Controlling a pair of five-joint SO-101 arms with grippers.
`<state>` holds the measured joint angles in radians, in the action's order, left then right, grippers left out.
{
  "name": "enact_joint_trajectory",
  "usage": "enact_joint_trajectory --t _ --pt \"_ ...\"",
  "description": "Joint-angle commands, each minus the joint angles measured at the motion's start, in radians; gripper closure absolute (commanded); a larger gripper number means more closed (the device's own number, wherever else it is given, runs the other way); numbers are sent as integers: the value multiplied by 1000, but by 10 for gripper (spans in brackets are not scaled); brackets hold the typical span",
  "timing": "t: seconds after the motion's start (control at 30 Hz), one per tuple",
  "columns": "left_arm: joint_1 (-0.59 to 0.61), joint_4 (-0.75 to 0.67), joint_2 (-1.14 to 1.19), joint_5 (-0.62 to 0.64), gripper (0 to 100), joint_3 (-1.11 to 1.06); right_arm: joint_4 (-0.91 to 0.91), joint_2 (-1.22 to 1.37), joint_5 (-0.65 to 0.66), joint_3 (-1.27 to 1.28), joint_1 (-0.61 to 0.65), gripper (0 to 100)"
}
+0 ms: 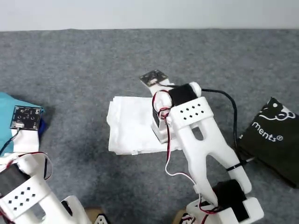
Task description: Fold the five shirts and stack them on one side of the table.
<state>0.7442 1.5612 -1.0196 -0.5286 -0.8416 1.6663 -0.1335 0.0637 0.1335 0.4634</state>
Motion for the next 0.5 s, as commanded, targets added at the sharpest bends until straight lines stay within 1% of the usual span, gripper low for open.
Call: enact_joint_trajectory --t 0.0,0.17,0.3,0.47 --pt "-6 -20 -9 -3 994 7 -94 -22 -107 5 -18 689" --pt "-6 -20 -9 -3 994 7 -171 104 -155 2 -22 689" --pt "-5 -18 -9 -3 994 7 -229 191 -163 2 -27 689" --pt "0 -14 -9 -3 994 5 -297 303 -160 2 -107 689"
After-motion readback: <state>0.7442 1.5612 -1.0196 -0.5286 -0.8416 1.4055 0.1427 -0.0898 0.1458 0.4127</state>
